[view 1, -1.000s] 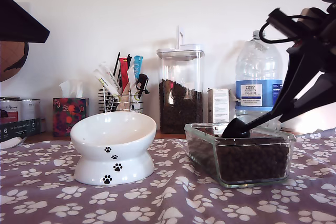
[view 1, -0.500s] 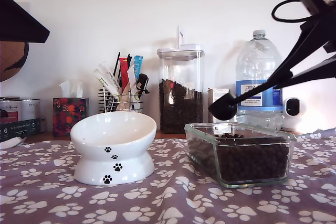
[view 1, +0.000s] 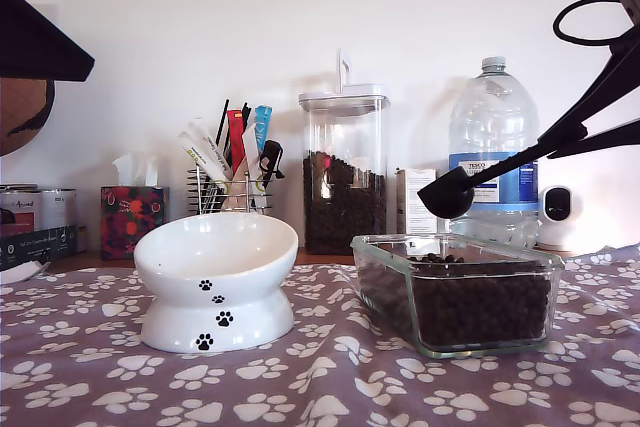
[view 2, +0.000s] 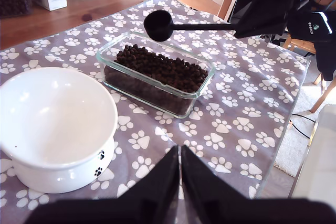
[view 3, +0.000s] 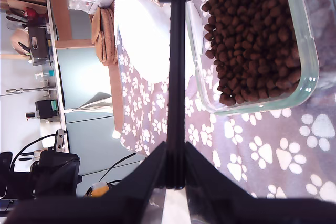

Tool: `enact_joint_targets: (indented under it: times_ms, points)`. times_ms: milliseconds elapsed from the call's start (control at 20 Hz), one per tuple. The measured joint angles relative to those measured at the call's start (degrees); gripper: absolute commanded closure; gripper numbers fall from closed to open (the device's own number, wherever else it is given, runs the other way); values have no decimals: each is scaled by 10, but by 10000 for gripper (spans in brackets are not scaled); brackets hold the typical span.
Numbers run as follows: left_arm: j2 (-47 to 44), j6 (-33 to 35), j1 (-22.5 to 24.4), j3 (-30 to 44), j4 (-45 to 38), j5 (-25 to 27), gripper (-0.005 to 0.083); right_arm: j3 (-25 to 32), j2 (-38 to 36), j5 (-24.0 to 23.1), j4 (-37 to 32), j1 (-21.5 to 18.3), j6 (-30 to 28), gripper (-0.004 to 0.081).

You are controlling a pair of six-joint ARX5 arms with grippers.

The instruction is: Measure one spoon of cat food and pour it into the food bowl

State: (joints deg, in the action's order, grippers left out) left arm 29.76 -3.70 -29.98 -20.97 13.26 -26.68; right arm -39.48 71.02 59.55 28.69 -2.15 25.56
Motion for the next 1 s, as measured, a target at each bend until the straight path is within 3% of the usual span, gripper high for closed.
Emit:
enact_joint_targets:
  times_ms: [750,1000]
  points:
    - [0,0,0,0,0,2,793,0,98,0,-15,5,-41,783]
    - [0,0,0,0,1,2,793,0,124,-24,-17,15,-50,783]
